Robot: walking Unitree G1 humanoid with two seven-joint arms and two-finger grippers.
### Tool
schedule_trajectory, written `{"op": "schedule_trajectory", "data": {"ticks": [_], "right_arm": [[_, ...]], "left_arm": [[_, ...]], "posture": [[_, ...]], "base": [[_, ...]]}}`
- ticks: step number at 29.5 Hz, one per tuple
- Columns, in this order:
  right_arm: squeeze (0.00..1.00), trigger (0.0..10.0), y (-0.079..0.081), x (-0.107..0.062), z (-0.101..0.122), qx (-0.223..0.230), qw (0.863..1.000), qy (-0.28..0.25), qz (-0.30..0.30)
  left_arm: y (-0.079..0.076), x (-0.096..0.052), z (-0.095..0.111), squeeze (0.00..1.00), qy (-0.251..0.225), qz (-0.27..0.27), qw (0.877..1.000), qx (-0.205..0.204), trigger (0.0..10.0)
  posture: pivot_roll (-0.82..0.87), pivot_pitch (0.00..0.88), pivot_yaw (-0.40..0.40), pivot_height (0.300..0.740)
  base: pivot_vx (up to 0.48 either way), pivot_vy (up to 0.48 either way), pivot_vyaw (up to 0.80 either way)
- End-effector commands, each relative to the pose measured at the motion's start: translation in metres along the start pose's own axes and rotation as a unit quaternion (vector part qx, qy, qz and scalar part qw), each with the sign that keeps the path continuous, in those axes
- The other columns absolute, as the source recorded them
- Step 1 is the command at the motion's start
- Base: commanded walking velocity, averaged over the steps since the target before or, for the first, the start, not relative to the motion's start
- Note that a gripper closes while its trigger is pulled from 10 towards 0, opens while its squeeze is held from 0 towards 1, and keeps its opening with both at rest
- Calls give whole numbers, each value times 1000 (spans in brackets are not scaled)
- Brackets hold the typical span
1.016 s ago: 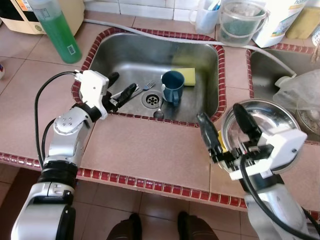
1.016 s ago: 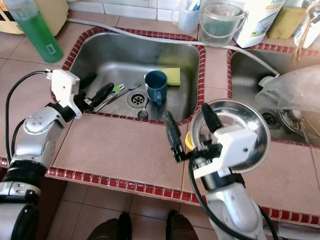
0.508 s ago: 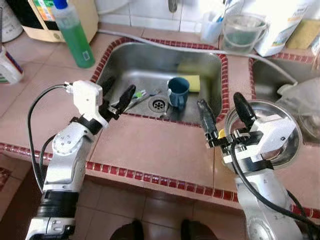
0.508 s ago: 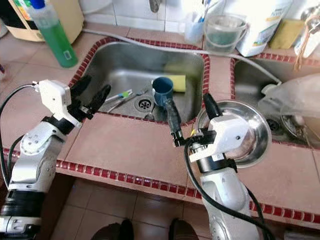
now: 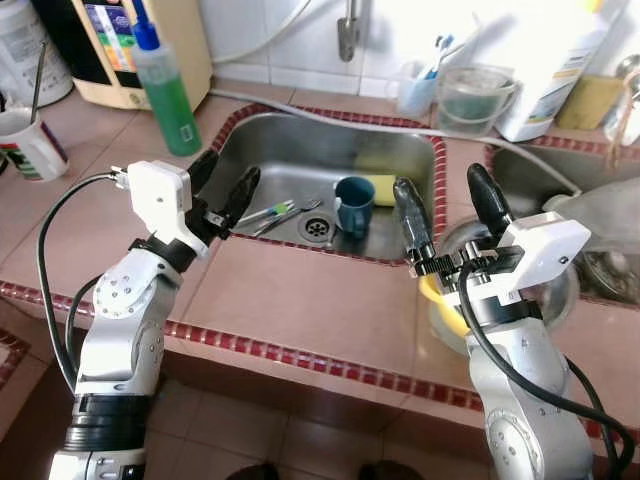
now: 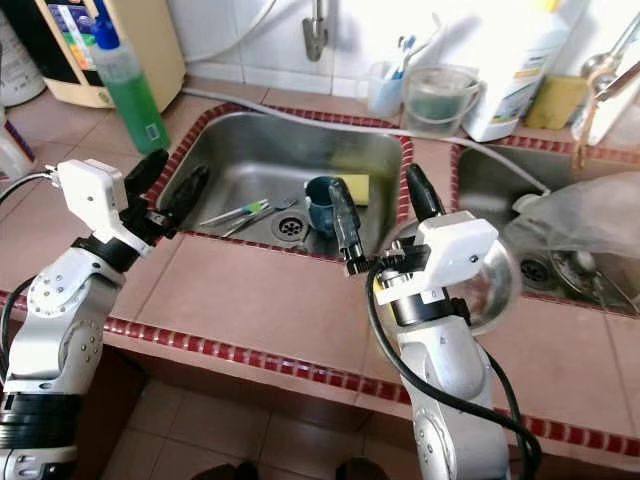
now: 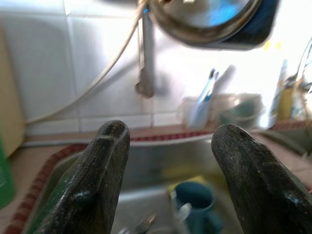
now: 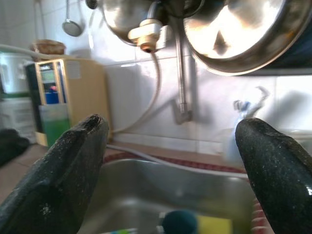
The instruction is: Kitchen organization
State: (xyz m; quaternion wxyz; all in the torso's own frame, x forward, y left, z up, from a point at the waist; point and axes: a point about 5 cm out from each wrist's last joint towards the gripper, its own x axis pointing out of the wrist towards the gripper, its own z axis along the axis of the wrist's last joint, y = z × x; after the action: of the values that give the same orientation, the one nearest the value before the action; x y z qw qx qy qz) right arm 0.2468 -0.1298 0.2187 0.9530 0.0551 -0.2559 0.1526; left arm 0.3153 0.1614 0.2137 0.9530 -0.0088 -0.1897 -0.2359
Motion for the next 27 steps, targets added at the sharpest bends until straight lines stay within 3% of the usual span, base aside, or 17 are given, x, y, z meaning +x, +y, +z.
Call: {"op": "schedule_trajectory", "data": {"ticks": [1,18,21,27], "right_arm": [[0,10000,2,1,1,1,1000,-7,7],[0,10000,2,1,1,1,1000,-8,13],[0,10000,2,1,2,0,1000,-8,13],[0,10000,0,-3,1,0,1000,2,4]], "left_arm": [[4,-5,1,0,5,4,1000,5,10000],[4,-4,4,0,5,3,1000,8,10000],[3,-4,5,0,0,-2,1000,-7,10000],[-1,-9,2,0,17,-48,999,1,10000]], "posture": [[-122,119,27,740],[-125,117,23,740],[-126,121,23,740],[-138,138,27,740]], "base": [[0,-480,0],[0,-480,0],[0,0,0],[0,0,0]]}}
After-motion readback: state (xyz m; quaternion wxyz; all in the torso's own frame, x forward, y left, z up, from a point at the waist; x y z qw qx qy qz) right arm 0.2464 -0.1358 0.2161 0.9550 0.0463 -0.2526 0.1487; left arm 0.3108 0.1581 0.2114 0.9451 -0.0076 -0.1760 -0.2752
